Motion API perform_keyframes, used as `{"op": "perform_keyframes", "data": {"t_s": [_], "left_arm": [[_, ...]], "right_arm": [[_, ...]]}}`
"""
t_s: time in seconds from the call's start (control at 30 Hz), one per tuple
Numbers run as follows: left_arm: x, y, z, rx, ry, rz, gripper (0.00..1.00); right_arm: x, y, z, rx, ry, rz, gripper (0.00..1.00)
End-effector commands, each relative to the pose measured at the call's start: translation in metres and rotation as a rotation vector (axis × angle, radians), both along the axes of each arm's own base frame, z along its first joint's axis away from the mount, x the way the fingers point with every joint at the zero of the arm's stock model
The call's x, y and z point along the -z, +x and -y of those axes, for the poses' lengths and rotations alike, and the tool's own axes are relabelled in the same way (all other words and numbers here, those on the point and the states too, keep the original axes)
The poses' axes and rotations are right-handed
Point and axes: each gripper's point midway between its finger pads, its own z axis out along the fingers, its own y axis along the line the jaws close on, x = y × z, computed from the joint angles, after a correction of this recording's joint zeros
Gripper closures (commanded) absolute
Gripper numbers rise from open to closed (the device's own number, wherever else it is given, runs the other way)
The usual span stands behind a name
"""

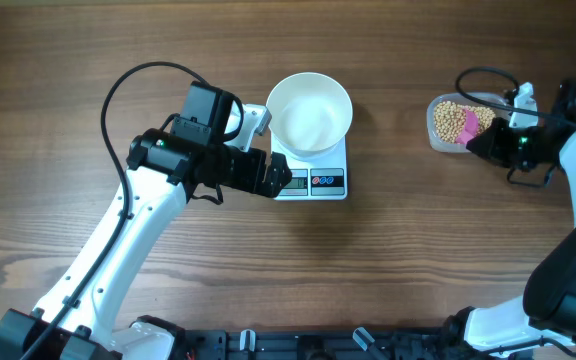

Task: Scoop item into bowl and weigh 150g on scale
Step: 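Drag the pink scoop through the soybeans and lift it full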

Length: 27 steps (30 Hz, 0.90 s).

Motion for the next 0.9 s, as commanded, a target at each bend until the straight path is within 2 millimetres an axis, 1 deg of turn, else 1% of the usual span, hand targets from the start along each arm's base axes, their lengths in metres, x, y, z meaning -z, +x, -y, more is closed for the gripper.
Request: {"op": "perform_keyframes", "data": {"t_s": [0.0, 0.13, 0.23, 0.33, 0.47, 0.53, 0.6, 0.87], "left_arm": [[-0.001, 0.001, 0.002, 0.02, -0.007, 0.007, 0.0], [-0.001, 0.001, 0.002, 0.021, -0.007, 0.007, 0.0], [-0.001, 0.001, 0.002, 0.021, -0.007, 0.007, 0.0], [-0.001, 0.001, 0.002, 0.02, -0.007, 0.007, 0.0], [-0.001, 0.001, 0.002, 0.021, -0.007, 0.007, 0.0], [-0.001, 0.001, 0.002, 0.021, -0.007, 0.007, 0.0], [-0.001, 0.001, 0.002, 0.021, -0.007, 0.007, 0.0], [-0.001, 0.001, 0.002, 0.02, -0.007, 0.007, 0.0]], "right_arm": [[0.001, -0.004, -0.01, 0.001, 0.1, 0.003, 0.96], [-0.01, 0.0, -0.01, 0.02, 0.191, 0.051, 0.96], [-0.01, -0.001, -0.004, 0.036, 0.196, 0.053, 0.96], [-0.007, -0.002, -0.004, 0.04, 0.2, 0.044, 0.96], [0.011, -0.002, -0.006, 0.043, 0.237, -0.005, 0.96], [0.014, 0.0, -0.011, 0.037, 0.285, -0.006, 0.96], [0.011, 0.003, -0.015, 0.031, 0.321, 0.013, 0.96], [0.008, 0.002, -0.017, 0.03, 0.345, 0.015, 0.96]]}}
